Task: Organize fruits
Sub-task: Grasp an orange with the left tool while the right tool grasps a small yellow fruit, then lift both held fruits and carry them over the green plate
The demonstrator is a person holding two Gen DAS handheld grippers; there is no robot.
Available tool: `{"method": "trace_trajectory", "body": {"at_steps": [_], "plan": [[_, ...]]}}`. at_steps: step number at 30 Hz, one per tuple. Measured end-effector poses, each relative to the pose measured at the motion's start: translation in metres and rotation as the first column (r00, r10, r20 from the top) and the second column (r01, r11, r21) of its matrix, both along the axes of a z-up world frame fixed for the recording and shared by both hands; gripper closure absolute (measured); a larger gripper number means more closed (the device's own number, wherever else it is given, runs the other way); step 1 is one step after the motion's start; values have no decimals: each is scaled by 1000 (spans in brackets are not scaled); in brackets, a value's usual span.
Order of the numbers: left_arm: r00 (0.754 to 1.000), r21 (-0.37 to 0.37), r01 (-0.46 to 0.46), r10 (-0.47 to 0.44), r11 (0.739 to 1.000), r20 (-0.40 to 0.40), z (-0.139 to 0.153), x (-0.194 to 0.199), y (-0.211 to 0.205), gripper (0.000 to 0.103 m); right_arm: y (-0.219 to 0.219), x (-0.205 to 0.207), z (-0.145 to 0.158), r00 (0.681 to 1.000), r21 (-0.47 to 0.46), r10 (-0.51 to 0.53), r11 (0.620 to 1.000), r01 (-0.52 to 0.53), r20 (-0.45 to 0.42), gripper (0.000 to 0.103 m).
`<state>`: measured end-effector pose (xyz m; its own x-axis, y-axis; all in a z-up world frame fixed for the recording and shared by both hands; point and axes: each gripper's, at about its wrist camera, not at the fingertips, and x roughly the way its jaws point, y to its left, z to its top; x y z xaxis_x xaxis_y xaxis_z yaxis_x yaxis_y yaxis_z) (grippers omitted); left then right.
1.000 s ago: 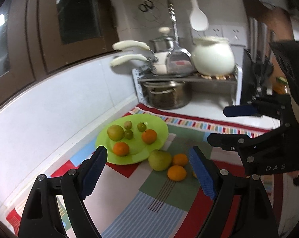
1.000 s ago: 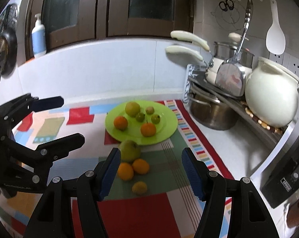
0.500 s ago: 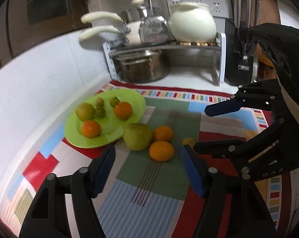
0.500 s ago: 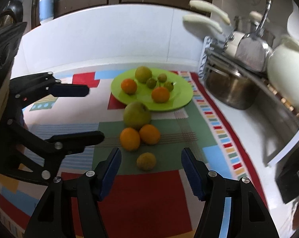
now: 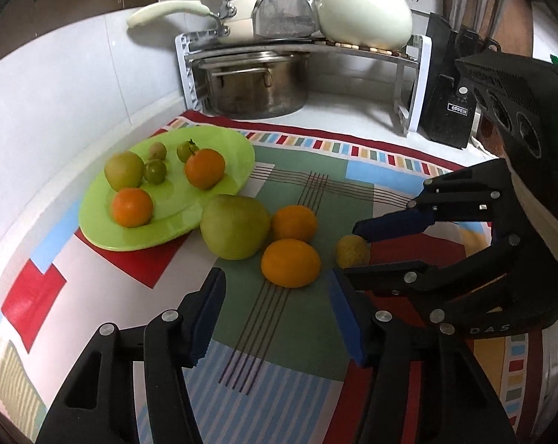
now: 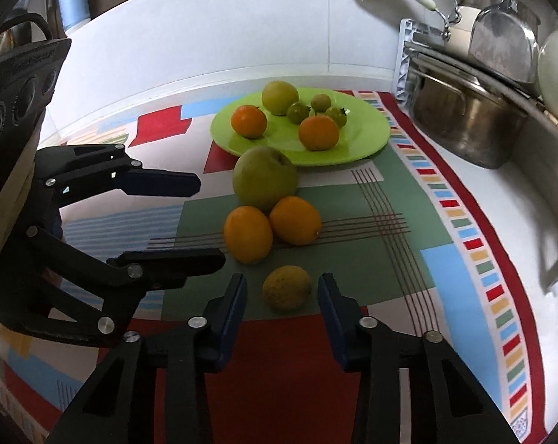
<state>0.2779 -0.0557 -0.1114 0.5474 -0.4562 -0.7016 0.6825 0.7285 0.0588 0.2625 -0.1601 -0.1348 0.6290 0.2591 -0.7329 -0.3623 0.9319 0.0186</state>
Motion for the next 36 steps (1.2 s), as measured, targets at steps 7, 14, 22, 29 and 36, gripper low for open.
{"method": "trace_trajectory", "body": {"at_steps": [7, 14, 22, 29, 36], "plan": [[999, -26, -25, 24, 999, -31, -1, 5, -10, 49, -12, -2, -1, 1000, 20, -26, 999, 26, -3, 74], [994, -23, -81, 79, 996, -77, -9, 14, -22, 59, -31, -10, 8, 995, 52, -101, 994, 100, 11, 73], [987, -32, -127, 124, 991, -106, -9, 13, -22, 65, -37, -13, 12, 991, 90, -131, 987, 129, 11, 73], [978, -84, -191, 183, 978, -101, 10, -5, -7, 65, -36, -23, 24, 990, 110, -133, 986, 128, 39, 73], [959, -126, -280, 271, 952, -86, 31, -25, 15, 65, -27, -35, 42, 989, 131, -123, 985, 112, 80, 73]]}}
